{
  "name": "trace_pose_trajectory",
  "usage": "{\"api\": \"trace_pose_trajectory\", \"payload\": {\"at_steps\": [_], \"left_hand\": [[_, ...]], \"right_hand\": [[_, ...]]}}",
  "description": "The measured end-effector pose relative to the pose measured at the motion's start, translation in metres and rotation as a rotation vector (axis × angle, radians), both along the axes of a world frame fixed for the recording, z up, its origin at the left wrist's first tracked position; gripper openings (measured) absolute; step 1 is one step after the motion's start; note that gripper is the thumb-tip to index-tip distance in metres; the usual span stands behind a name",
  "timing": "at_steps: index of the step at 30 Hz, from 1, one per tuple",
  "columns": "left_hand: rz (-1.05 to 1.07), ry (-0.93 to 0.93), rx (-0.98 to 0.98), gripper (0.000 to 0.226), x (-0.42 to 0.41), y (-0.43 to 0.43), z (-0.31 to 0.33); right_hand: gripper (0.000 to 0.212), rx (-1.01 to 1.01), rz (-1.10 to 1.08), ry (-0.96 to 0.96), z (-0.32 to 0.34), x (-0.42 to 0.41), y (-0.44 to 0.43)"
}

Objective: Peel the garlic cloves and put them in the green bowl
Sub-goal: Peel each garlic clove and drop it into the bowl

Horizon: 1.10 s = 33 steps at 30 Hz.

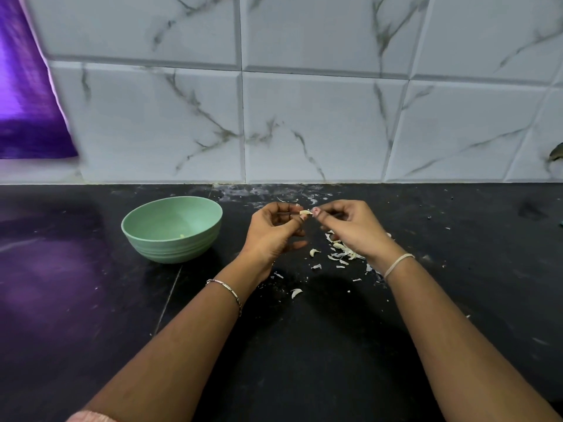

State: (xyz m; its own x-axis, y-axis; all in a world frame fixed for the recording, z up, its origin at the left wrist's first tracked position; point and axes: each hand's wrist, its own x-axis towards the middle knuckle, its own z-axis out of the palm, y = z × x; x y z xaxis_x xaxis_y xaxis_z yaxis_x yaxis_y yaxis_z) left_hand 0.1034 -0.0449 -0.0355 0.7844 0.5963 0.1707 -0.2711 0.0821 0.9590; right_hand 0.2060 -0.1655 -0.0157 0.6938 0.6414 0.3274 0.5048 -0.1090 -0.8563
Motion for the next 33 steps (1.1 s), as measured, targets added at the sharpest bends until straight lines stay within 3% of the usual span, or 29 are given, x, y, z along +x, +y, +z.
{"api": "trace_pose_trajectory", "payload": {"at_steps": [11,16,24,29,33], "left_hand": [[0.044,0.029,0.119,0.010,0.001,0.000,-0.002],[0.072,0.048,0.162,0.009,0.001,0.000,-0.003],[0.119,0.102,0.422,0.011,0.000,0.008,-0.001],[0.021,0.106,0.365,0.008,-0.001,0.015,0.000],[0.049,0.109,0.336,0.006,0.001,0.016,0.000]], "right_hand": [[0.008,-0.069,-0.206,-0.455,-0.006,-0.004,0.005],[0.005,-0.076,-0.219,-0.560,-0.006,-0.006,0.007],[0.005,-0.080,-0.199,-0.541,-0.007,-0.008,0.009],[0.005,-0.038,-0.166,-0.426,-0.008,-0.006,0.011],[0.005,-0.038,-0.160,-0.446,-0.008,-0.009,0.010]]}}
